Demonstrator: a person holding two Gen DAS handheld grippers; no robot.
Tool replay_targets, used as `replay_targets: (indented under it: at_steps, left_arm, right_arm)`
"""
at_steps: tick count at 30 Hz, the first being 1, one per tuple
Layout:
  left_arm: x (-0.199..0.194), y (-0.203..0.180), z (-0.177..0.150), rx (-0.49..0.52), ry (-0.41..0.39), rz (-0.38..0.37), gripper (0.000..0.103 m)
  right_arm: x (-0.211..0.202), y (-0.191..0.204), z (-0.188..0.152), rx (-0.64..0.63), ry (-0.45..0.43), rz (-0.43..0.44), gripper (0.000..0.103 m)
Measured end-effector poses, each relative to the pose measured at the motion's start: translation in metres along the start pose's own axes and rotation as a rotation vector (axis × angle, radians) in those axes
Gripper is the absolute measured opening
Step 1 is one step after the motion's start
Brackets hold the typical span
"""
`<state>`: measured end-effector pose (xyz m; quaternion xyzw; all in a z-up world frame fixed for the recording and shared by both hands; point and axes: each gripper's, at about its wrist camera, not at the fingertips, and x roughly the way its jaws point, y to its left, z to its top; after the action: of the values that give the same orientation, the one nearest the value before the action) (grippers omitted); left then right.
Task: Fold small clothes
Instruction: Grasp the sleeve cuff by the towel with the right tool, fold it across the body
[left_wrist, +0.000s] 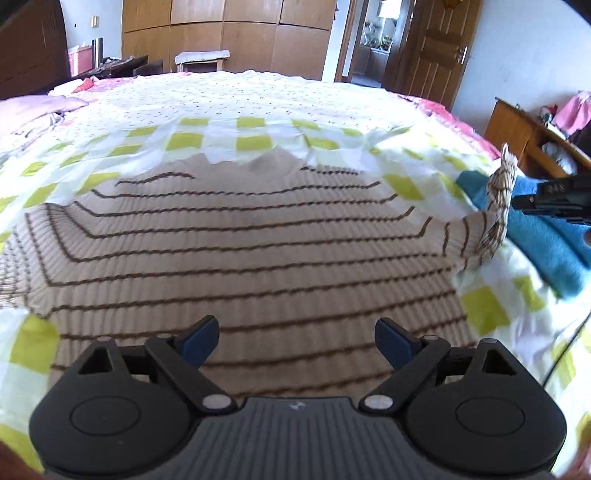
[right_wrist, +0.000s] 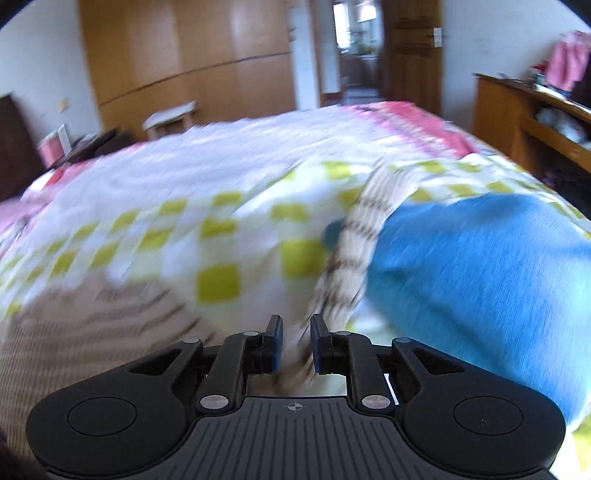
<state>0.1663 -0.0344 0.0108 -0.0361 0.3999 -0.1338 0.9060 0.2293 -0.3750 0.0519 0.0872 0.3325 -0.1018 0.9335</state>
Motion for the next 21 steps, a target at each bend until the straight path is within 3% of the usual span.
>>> replay_targets:
  at_steps: [7, 14, 17, 21]
  left_arm:
    - [0.018, -0.005, 0.003, -0.031, 0.02, -0.042, 0.096]
    - [0.029, 0.0, -0.007, -0.055, 0.064, -0.058, 0.096]
    - [0.027, 0.003, -0.009, -0.054, 0.061, -0.061, 0.096]
    - [0.024, 0.011, -0.008, -0.074, 0.052, -0.067, 0.096]
  right_arm:
    - [0.035, -0.017, 0.031, 0.068, -0.026, -0.065, 0.018]
    - [0.07, -0.018, 0.042, 0.065, 0.029, -0.111, 0.015]
    - [0.072, -0.017, 0.045, 0.041, 0.043, -0.133, 0.006]
    - [0.053, -0.02, 0.049, 0.065, 0.01, -0.104, 0.005]
